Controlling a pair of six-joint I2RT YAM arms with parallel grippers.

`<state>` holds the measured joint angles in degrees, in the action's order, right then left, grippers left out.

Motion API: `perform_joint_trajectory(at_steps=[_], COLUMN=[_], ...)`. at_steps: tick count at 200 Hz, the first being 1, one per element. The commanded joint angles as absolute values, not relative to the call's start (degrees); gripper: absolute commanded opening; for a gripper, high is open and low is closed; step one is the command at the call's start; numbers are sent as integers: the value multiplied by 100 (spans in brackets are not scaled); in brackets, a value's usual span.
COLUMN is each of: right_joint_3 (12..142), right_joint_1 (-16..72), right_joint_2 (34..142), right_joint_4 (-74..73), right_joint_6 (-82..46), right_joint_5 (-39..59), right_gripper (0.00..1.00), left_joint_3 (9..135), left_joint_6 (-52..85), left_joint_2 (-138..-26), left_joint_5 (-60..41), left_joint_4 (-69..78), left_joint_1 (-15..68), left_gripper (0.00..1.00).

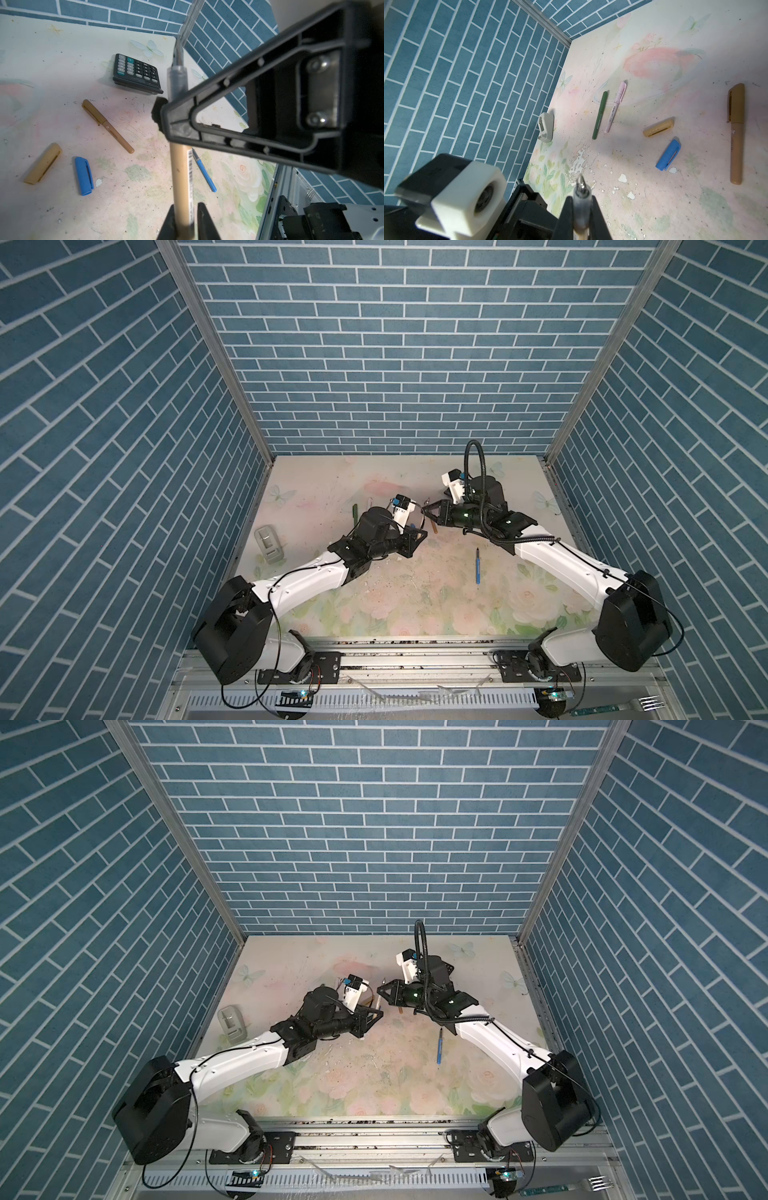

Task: Insert the pens into the pen caps
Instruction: 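Bring the right gripper toward the tan pen's nib held by the left gripper, then move the right gripper over the tan cap while the left gripper holds the pen upright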

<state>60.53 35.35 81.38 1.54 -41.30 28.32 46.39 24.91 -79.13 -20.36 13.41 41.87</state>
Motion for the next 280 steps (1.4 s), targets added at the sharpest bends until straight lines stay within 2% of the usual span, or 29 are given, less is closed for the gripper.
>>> perform_joint_trajectory(at_steps=[1,34,56,69,82,100,111,139,168,201,230,280], right_joint_3=[6312,6419,6520,6582,6690,7007,7227,7801,8473,9221,9844,10525], right_joint_1=[3619,3661,3674,3673,3656,3597,3576,3608,3678,3746,3780,3792], right_joint_2=[8206,8261,8221,8126,8068,8286,8572,9560,10680,11732,12422,12993], right_joint_4=[279,373,398,497,843,1540,1848,1974,2241,2378,2577,3201], right_joint_6=[-4039,-3981,-4020,-4025,-4025,-4082,-4210,-4386,-4648,-4781,-4675,-4719], right_joint_5=[2941,3012,3018,2755,2084,1198,864,1106,728,791,915,738], right_gripper=[3,7,32,39,43,43,39,36,36,36,37,43], left_joint_3=[4761,4761,4684,4586,4433,4043,3721,3111,2691,2539,2531,2531], left_joint_6=[2435,2436,2452,2466,2534,2769,2888,2828,2734,2793,2780,2826], left_joint_2=[-7867,-7910,-7824,-7664,-7415,-6975,-6659,-5793,-4900,-4185,-3935,-3919], left_joint_5=[-2111,-2142,-1861,-1382,-660,109,310,145,163,202,173,52], left_joint_4=[1318,1277,1219,1123,926,831,835,1008,913,474,228,254], left_joint_1=[4161,4150,4144,4131,4090,3921,3771,3527,3498,3480,3472,3472], left_gripper=[12,0,0,0,0,0,0,0,0,0,0,0])
